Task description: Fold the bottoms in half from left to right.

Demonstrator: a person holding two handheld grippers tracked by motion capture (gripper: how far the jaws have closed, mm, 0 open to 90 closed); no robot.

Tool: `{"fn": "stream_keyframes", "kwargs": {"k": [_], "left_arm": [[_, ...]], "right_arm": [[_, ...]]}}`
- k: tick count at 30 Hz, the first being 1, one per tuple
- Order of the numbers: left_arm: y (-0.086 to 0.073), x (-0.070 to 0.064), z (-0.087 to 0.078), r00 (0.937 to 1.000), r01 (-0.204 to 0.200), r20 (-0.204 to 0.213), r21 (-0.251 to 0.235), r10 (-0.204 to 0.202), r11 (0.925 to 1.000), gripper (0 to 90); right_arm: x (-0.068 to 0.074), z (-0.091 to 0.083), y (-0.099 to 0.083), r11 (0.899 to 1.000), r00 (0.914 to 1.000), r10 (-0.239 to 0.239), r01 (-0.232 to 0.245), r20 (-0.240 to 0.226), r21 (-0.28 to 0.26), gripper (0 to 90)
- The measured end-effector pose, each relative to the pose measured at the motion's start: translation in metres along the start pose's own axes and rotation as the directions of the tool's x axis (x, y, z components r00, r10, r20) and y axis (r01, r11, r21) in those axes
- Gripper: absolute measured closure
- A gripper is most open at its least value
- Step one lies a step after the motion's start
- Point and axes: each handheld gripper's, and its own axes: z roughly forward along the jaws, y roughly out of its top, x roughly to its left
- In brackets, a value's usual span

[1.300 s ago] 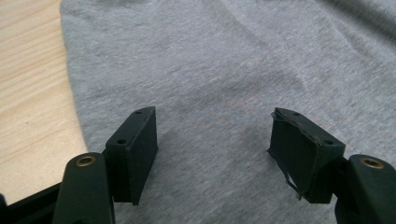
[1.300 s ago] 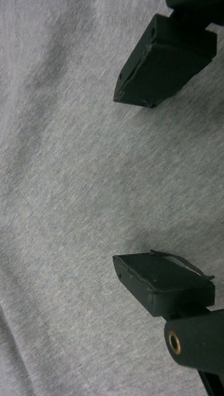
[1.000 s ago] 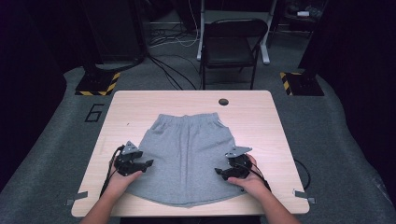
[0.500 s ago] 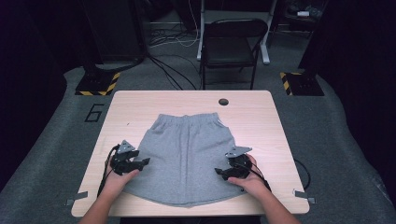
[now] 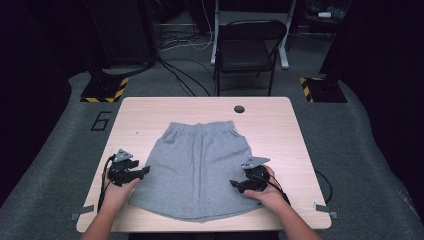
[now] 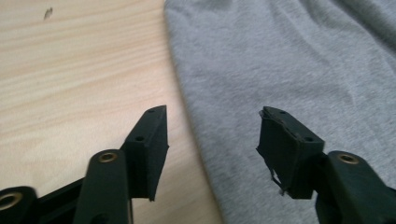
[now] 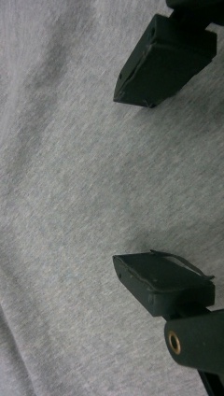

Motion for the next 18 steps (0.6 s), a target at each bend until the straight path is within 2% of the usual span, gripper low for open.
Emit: {"fn": "stream_keyframes", "kwargs": {"k": [3,6,9,12,17,18], "left_arm": [[-0.002,0.002,0.001,0.9998,0.016,0.012,0.019,-0.016,0.9997,46.3],[-0.005,0.001,0.000,0.9991,0.040,0.016,0.012,-0.041,0.9991,48.8],[-0.006,-0.002,-0.009,0.9989,0.047,-0.001,0.030,-0.047,0.9984,49.5],[-0.009,-0.005,-0.021,0.9989,0.047,0.001,0.045,-0.047,0.9979,53.8],[-0.019,-0.010,-0.027,0.9980,0.064,-0.001,0.059,-0.064,0.9962,57.5],[-0.021,-0.010,-0.025,0.9969,0.078,-0.007,0.046,-0.078,0.9959,58.1]], "right_arm": [[0.000,0.000,0.000,1.000,1.0000,0.000,0.000,0.000,0.000,17.3],[0.001,0.000,0.000,1.000,1.0000,0.007,-0.007,-0.001,0.001,17.3],[0.001,0.000,0.000,1.000,1.0000,0.006,-0.006,0.000,0.001,17.3],[0.000,0.000,0.000,1.000,1.0000,0.003,-0.003,0.000,0.000,17.3],[0.001,0.000,0.000,1.000,1.0000,0.007,-0.007,0.000,0.001,17.3],[0.000,0.000,0.000,1.000,1.0000,0.006,-0.006,-0.001,0.002,17.3]]}}
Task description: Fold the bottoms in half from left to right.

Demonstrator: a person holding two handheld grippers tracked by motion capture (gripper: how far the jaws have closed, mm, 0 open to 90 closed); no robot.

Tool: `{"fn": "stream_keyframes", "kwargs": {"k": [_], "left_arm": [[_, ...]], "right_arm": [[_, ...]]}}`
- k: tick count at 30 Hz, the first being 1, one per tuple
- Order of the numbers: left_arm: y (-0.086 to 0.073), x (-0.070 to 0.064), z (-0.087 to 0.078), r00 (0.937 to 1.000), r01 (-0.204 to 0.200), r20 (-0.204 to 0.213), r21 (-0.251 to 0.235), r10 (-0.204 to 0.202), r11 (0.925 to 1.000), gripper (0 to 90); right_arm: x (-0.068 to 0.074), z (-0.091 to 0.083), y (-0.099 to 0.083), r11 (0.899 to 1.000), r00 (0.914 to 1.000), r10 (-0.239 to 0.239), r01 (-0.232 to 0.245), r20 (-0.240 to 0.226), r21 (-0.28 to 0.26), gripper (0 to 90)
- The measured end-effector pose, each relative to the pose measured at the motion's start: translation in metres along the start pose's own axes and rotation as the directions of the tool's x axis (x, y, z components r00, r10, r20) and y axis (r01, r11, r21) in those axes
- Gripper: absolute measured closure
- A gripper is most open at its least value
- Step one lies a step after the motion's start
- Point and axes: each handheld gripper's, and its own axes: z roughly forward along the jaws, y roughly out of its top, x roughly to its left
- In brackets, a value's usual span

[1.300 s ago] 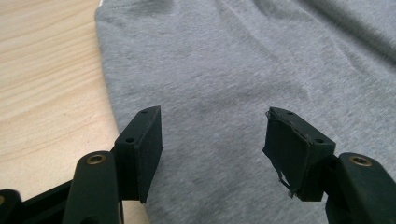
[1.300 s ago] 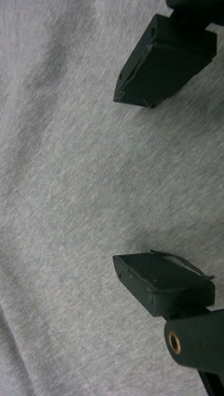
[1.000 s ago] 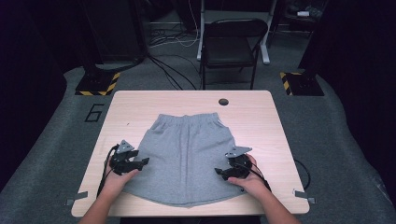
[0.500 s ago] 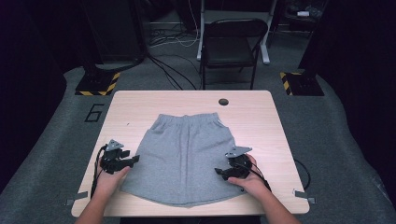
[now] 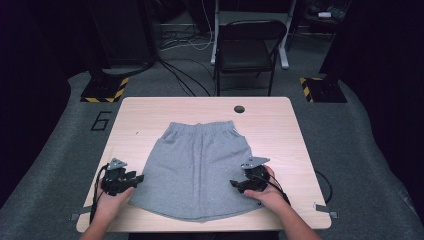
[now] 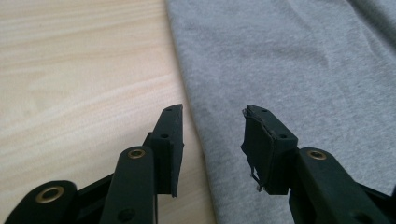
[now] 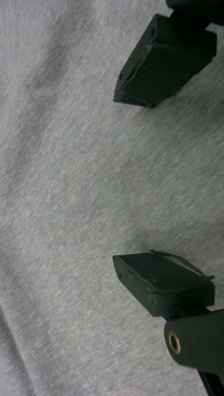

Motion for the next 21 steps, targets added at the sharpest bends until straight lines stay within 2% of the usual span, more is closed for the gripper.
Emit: {"fn": "stream_keyframes", "kwargs": {"k": [3,4,5,6,7,10,11,12,17,19,21], "left_arm": [[0.000,0.000,0.004,0.9993,0.036,0.002,-0.015,-0.036,0.9992,58.9],[0.000,0.001,0.004,0.9997,0.024,0.002,0.003,-0.024,0.9997,59.1],[-0.001,0.000,0.007,0.9999,0.016,0.003,-0.002,-0.016,0.9999,59.1],[-0.001,-0.001,0.008,1.0000,-0.002,0.000,0.024,0.002,0.9997,59.5],[-0.003,-0.002,0.011,0.9996,-0.023,-0.017,0.034,0.023,0.9992,60.3],[-0.003,-0.001,0.012,0.9993,-0.037,-0.009,0.057,0.037,0.9977,61.2],[-0.004,-0.003,0.013,0.9994,-0.030,-0.016,0.044,0.030,0.9986,61.7],[-0.004,-0.003,0.013,0.9992,-0.038,-0.011,0.060,0.039,0.9975,62.0],[-0.005,-0.008,0.015,0.9983,-0.052,-0.022,0.057,0.053,0.9970,68.2],[-0.005,-0.011,0.015,0.9968,-0.071,-0.032,0.055,0.073,0.9959,74.8],[-0.004,-0.013,0.015,0.9959,-0.087,-0.021,0.071,0.089,0.9937,81.0]], "right_arm": [[0.000,0.000,0.000,1.000,1.0000,0.000,0.000,0.001,-0.001,17.3],[0.000,0.000,0.000,1.000,1.0000,0.000,0.000,0.001,-0.001,17.3],[0.000,0.000,0.000,1.000,1.0000,0.001,-0.001,0.001,-0.001,17.3],[0.000,0.000,0.000,1.000,1.0000,0.000,0.000,0.001,-0.001,17.3],[0.000,0.000,0.000,1.000,1.0000,0.001,-0.001,0.000,-0.001,17.3],[-0.001,0.000,0.000,1.000,1.0000,-0.006,0.006,0.001,-0.002,17.3],[-0.001,0.000,0.000,1.000,1.0000,-0.006,0.006,-0.001,0.001,17.3],[-0.001,0.000,0.000,1.000,1.0000,-0.006,0.006,0.000,-0.001,17.3],[-0.001,0.000,0.000,1.000,1.0000,-0.008,0.008,-0.001,0.001,17.3],[-0.001,0.000,0.000,1.000,1.0000,-0.007,0.007,-0.001,0.001,17.3],[-0.001,0.000,0.000,1.000,1.0000,-0.007,0.007,-0.001,0.000,17.3]]}}
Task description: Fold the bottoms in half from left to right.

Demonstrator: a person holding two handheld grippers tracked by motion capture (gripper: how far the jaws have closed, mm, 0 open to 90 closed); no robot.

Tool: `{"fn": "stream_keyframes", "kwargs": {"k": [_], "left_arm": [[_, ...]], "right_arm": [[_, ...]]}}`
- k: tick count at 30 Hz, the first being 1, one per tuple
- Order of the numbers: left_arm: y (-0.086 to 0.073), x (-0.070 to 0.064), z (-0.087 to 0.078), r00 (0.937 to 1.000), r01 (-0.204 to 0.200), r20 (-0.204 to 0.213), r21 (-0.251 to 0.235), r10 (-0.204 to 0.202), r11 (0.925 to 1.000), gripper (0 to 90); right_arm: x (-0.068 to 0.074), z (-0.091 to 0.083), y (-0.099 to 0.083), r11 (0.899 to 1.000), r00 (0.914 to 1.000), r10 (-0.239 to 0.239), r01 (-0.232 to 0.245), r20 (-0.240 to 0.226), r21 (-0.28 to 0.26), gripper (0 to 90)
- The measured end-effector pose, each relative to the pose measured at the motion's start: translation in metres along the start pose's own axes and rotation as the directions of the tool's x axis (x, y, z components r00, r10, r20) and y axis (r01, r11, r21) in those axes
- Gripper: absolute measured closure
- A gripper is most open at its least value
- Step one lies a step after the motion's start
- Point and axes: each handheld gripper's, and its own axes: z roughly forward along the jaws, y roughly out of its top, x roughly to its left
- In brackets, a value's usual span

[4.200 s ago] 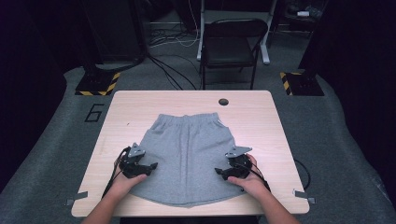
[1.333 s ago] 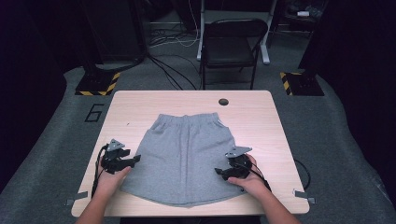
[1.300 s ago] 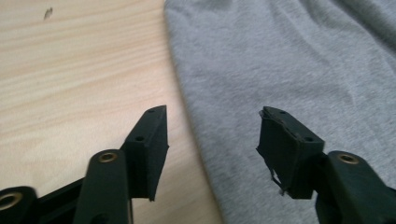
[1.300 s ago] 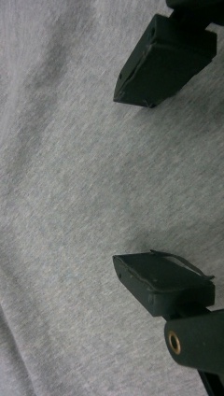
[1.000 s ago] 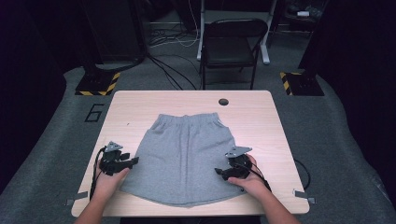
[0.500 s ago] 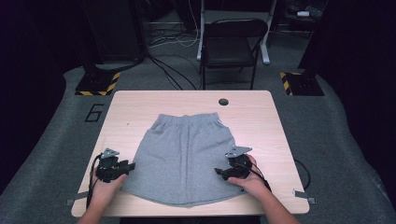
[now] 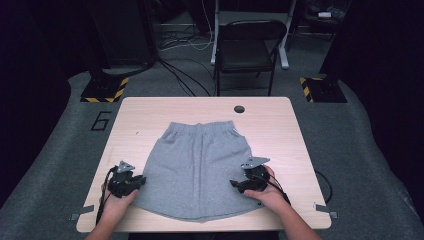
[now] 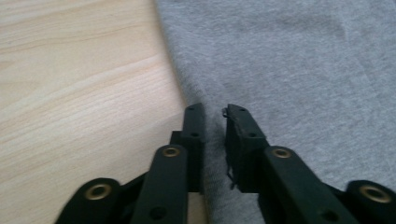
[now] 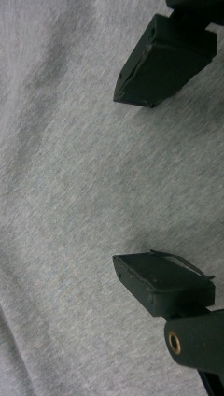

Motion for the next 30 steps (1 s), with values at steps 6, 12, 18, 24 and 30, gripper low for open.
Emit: {"fn": "stream_keyframes", "kwargs": {"k": [6,12,18,24,30], "left_arm": [[0.003,-0.001,0.001,0.9999,-0.008,0.011,0.012,0.008,0.9999,86.2],[0.011,-0.001,-0.004,0.9952,0.071,0.070,-0.022,-0.069,0.9973,86.5],[0.026,-0.010,-0.012,0.9922,0.065,0.109,-0.032,-0.061,0.9974,86.5],[0.047,-0.024,-0.017,0.9899,-0.003,0.142,-0.051,0.010,0.9987,86.6],[0.062,-0.035,-0.015,0.9847,-0.043,0.166,-0.063,0.053,0.9971,86.6]], "right_arm": [[0.000,0.000,0.000,1.000,1.0000,0.000,0.000,0.000,0.000,17.3],[0.000,0.000,0.000,1.000,1.0000,0.000,0.000,-0.002,0.000,17.3],[0.000,0.000,0.000,1.000,1.0000,-0.002,0.002,-0.001,0.001,17.3],[-0.001,0.000,0.000,1.000,1.0000,-0.008,0.008,-0.003,0.002,17.2],[-0.001,0.000,0.000,1.000,1.0000,-0.008,0.008,-0.003,0.003,17.3]]}}
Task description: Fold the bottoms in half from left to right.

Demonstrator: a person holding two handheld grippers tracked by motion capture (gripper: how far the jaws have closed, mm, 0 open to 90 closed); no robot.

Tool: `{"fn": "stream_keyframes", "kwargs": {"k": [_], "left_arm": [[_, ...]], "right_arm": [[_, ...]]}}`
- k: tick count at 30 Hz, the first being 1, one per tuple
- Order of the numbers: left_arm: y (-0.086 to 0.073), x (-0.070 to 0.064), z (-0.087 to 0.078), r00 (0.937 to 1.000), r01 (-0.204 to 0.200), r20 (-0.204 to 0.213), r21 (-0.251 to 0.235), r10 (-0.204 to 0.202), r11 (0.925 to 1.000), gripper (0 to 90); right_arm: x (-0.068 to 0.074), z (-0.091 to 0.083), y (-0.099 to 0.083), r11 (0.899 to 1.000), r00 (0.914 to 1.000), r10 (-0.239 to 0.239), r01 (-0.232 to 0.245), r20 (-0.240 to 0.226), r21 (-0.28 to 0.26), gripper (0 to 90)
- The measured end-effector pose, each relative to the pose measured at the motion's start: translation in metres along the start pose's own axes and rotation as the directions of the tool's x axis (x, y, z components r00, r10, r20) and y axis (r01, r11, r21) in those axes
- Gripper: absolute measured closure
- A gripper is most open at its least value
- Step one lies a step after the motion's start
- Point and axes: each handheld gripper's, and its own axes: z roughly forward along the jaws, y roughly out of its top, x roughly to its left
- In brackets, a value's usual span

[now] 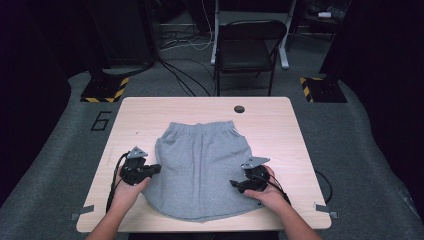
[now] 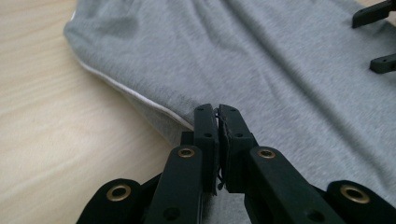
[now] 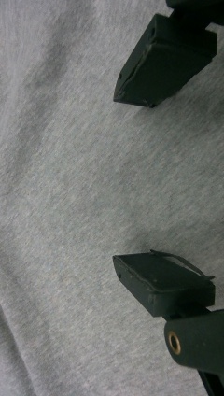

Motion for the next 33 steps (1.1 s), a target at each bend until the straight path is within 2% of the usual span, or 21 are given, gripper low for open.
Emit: {"fn": "stream_keyframes", "kwargs": {"k": [1,2,4,6,9,11,12,14,21,24,25,28,33], "left_arm": [[0.004,-0.002,0.001,1.0000,-0.004,0.004,0.001,0.004,1.0000,86.6],[0.013,-0.005,0.002,0.9995,-0.029,0.010,0.017,0.029,0.9994,86.6],[0.017,-0.006,0.002,0.9991,-0.042,0.012,0.026,0.041,0.9988,86.6],[0.026,-0.010,0.002,0.9966,-0.081,0.016,0.052,0.080,0.9953,86.6],[0.035,-0.018,0.006,0.9950,-0.099,0.022,0.045,0.098,0.9941,86.6],[0.039,-0.024,0.011,0.9941,-0.100,0.046,0.037,0.098,0.9943,86.7],[0.039,-0.031,0.018,0.9934,-0.101,0.057,0.028,0.099,0.9945,86.7],[0.040,-0.035,0.022,0.9924,-0.109,0.062,0.029,0.107,0.9936,86.7],[0.044,-0.059,0.047,0.9823,-0.157,0.111,0.044,0.151,0.9867,86.7],[0.043,-0.069,0.059,0.9777,-0.165,0.142,0.060,0.155,0.9845,86.7],[0.043,-0.069,0.059,0.9777,-0.165,0.142,0.060,0.155,0.9845,86.7],[0.040,-0.075,0.070,0.9719,-0.187,0.161,0.087,0.171,0.9785,86.6],[0.032,-0.080,0.088,0.9709,-0.198,0.163,0.131,0.175,0.9715,86.3]], "right_arm": [[0.000,0.000,0.000,1.000,1.0000,0.000,0.000,0.000,0.000,17.3],[0.000,0.000,0.000,1.000,1.0000,0.000,0.000,0.000,0.000,17.3],[0.000,0.000,0.000,1.000,1.0000,0.000,0.000,0.000,0.000,17.3],[0.000,0.000,0.000,1.000,1.0000,0.000,0.000,0.000,0.000,17.3],[0.000,0.000,0.000,1.000,1.0000,0.000,0.000,-0.002,-0.001,17.3],[0.000,0.000,0.000,1.000,1.0000,0.007,-0.007,-0.003,0.000,17.2],[0.000,0.000,0.000,1.000,1.0000,0.004,-0.004,-0.002,0.000,17.3],[0.000,0.000,0.000,1.000,1.0000,0.000,0.000,-0.001,-0.001,17.3],[0.000,0.000,0.000,1.000,1.0000,0.000,0.000,-0.002,-0.001,17.2],[0.000,0.000,0.000,1.000,1.0000,0.000,0.000,-0.005,-0.002,17.2],[0.000,0.000,0.000,1.000,1.0000,0.000,0.000,-0.005,-0.002,17.2],[0.000,0.000,0.000,1.000,1.0000,0.000,0.000,-0.003,-0.001,17.2],[0.000,0.000,0.000,1.000,1.0000,0.000,0.000,-0.004,-0.002,17.2]]}}
